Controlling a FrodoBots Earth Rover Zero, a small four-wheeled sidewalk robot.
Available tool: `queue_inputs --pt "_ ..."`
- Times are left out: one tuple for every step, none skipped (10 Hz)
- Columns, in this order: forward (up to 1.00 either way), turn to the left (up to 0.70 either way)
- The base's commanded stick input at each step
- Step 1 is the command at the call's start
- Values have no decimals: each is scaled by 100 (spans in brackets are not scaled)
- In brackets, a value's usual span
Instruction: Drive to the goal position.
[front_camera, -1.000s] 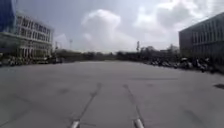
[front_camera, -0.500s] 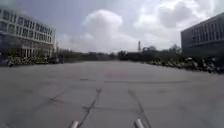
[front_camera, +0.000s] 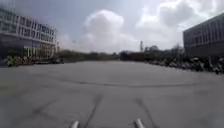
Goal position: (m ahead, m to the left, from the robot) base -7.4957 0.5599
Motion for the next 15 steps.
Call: queue_inputs --pt "85 -12" --pt "85 -27" --pt "85 -27" --pt "85 -27" --pt "85 -27" --pt "85 -27" --pt "85 -27" --pt "85 -27" --pt "85 -27" --pt "85 -27" --pt "85 -27" --pt "85 -27" --pt "85 -27" --pt "85 -27" --pt "85 -27"
